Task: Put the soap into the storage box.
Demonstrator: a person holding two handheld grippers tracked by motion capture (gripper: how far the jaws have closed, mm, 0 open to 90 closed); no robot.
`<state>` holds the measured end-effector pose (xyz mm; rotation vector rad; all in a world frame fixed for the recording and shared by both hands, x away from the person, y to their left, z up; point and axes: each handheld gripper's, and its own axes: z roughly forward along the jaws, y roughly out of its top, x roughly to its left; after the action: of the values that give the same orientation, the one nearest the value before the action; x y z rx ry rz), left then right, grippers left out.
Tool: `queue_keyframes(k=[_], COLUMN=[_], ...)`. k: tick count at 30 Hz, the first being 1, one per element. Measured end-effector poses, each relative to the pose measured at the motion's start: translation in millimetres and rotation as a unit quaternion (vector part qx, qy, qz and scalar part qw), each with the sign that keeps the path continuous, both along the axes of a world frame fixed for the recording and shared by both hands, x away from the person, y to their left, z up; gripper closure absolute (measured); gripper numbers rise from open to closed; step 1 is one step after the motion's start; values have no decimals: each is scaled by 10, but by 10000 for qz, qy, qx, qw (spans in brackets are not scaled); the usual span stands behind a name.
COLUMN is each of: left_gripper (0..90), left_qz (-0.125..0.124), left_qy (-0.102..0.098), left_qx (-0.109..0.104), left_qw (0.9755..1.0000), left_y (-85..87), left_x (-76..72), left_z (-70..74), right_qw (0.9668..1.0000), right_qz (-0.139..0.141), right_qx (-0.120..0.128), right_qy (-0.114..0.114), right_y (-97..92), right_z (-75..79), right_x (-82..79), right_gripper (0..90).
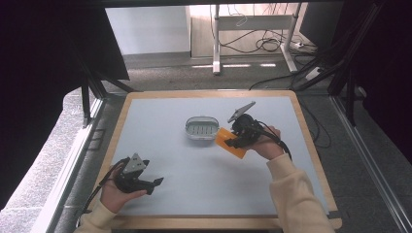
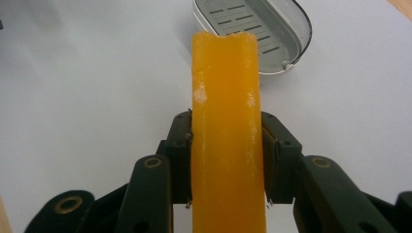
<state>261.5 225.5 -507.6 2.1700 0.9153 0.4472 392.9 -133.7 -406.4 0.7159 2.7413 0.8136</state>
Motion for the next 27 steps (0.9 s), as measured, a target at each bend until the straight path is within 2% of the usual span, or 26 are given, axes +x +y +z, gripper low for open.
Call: queue_keyframes(k=[14,27], left_gripper=[174,173], left_qz=[2,5], left_qy=[6,3], left_qx=[11,-7], left_qw=[10000,10000], left_y=[0,9], left_x=[1,0], left_z=[-1,6], right_qw=[9999,9998], right_qz=[110,190], right_qx=[4,31], right_qy=[-33,-73], right_y=[66,163], right_z=[-8,47], right_x=[73,120], right_gripper=[617,617])
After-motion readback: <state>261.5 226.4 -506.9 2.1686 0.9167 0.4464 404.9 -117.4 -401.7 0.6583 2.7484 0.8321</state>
